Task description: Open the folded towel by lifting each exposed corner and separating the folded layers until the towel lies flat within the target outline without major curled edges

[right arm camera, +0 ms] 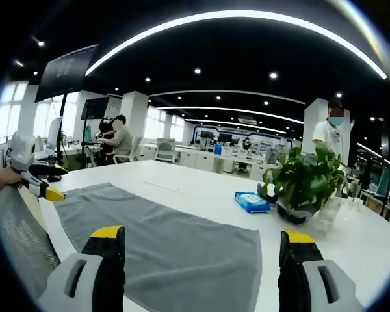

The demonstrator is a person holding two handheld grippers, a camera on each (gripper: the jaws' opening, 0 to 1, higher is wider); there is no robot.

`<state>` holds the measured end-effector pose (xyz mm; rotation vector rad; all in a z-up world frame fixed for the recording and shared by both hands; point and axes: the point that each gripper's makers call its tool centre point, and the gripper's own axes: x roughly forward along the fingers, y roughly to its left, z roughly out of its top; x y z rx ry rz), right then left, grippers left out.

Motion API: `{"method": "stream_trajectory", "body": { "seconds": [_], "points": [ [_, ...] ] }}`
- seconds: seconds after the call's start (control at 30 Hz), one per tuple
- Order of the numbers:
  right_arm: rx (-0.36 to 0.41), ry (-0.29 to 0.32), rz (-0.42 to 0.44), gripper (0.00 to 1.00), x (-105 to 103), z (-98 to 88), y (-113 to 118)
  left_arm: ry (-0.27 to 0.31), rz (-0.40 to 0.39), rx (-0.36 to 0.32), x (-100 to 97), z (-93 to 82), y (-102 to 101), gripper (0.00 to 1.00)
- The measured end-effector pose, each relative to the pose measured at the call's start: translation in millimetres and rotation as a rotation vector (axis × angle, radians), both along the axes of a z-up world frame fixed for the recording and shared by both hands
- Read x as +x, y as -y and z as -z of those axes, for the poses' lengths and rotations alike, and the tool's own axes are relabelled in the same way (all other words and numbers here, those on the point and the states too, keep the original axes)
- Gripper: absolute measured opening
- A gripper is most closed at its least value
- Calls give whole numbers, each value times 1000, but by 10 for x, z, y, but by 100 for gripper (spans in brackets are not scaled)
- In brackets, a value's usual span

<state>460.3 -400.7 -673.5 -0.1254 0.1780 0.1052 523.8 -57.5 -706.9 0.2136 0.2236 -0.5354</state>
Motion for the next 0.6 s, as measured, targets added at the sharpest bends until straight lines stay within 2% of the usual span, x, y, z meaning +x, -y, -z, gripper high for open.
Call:
{"method": "stream_trajectory", "body": {
  "seconds": [0.3,0.6],
  "points": [
    [-32,-20,-24,100,10,42,-54,-3,15,-5,-11,-1,32,79],
    [-26,-43,-38,100,8,92,-79,-12,21,-15,-23,10,43,79]
  ]
}}
